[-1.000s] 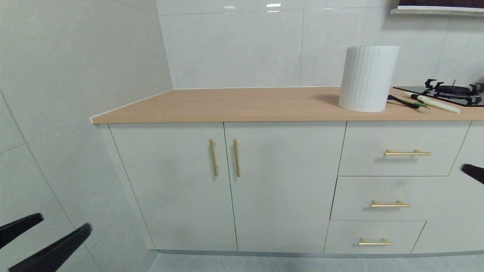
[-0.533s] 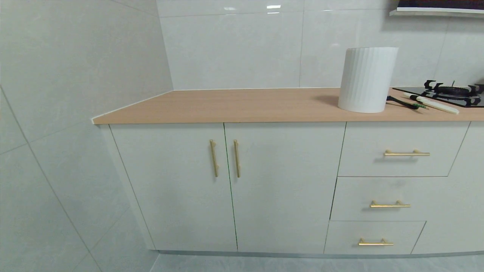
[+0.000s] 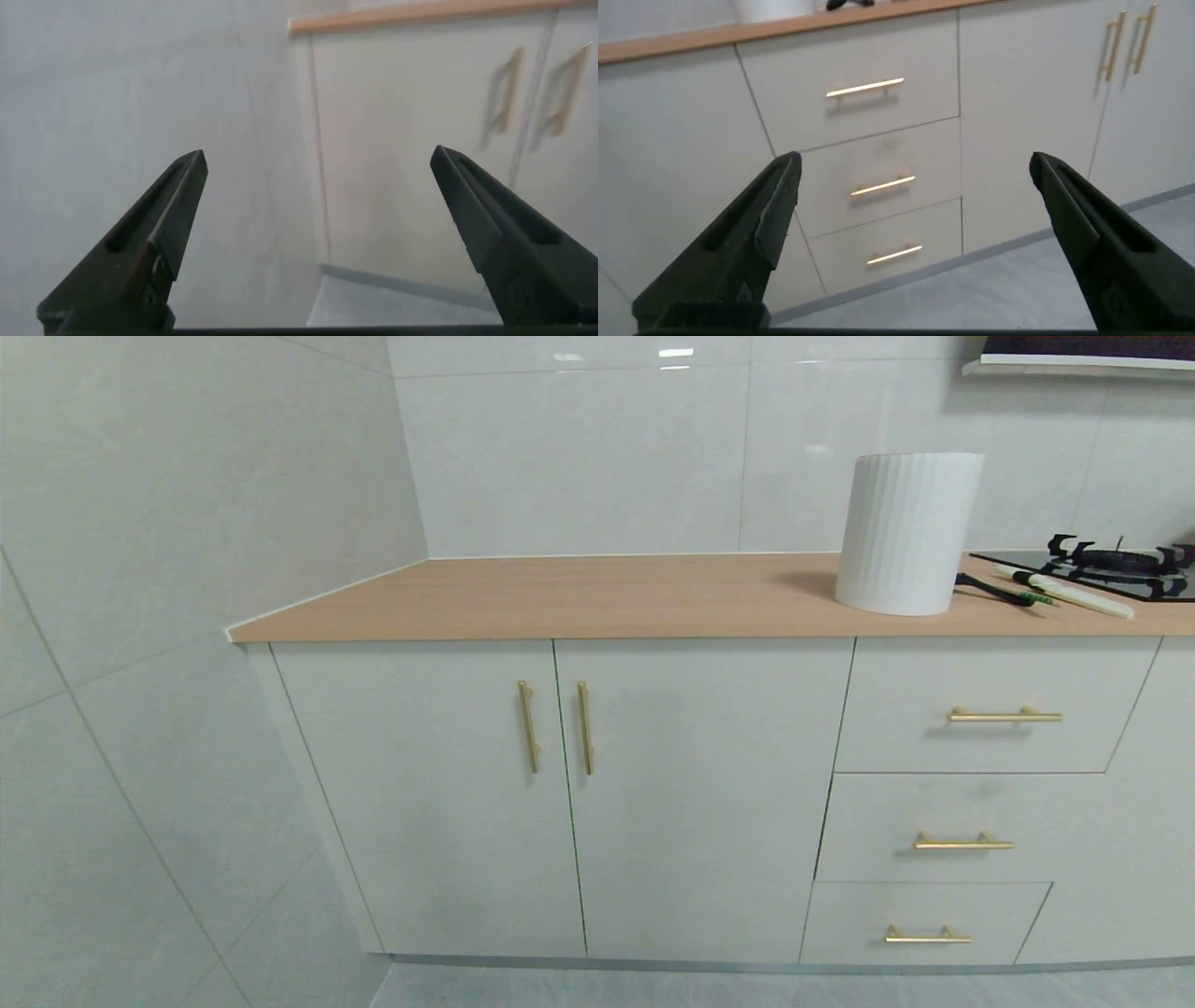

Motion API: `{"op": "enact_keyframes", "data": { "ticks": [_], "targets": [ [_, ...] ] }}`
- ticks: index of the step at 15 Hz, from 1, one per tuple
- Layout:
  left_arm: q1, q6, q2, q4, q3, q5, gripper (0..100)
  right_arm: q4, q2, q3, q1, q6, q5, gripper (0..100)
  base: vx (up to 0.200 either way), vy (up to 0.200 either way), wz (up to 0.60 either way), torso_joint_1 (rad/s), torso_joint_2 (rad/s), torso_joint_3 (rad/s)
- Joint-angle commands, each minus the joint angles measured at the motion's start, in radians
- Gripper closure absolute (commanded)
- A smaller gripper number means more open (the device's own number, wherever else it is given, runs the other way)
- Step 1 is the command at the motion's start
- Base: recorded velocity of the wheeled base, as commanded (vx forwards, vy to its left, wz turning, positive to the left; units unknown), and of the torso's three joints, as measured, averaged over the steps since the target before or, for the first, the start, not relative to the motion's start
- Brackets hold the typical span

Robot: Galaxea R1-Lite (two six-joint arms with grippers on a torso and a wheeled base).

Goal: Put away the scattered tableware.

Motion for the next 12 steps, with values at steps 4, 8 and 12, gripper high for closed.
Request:
{"op": "enact_keyframes", "data": {
  "ticks": [4,8,12],
  "targets": [
    [0.012,-0.025,-0.024,-0.233,0.271,-0.105,0,-0.262,-0.037,0.312,0.015,-0.021,0.126,0,0.0,0.0,0.0,0.0,0.0,0.0],
    [0.01,-0.055,-0.024,-0.182,0.271,-0.242,0,-0.249,-0.039,0.312,0.019,-0.032,0.225,0,0.0,0.0,0.0,0.0,0.0,0.0],
    [0.012,-0.123,-0.024,-0.176,0.271,-0.249,0,-0.218,-0.037,0.312,0.019,-0.067,0.294,0,0.0,0.0,0.0,0.0,0.0,0.0]
  ]
}}
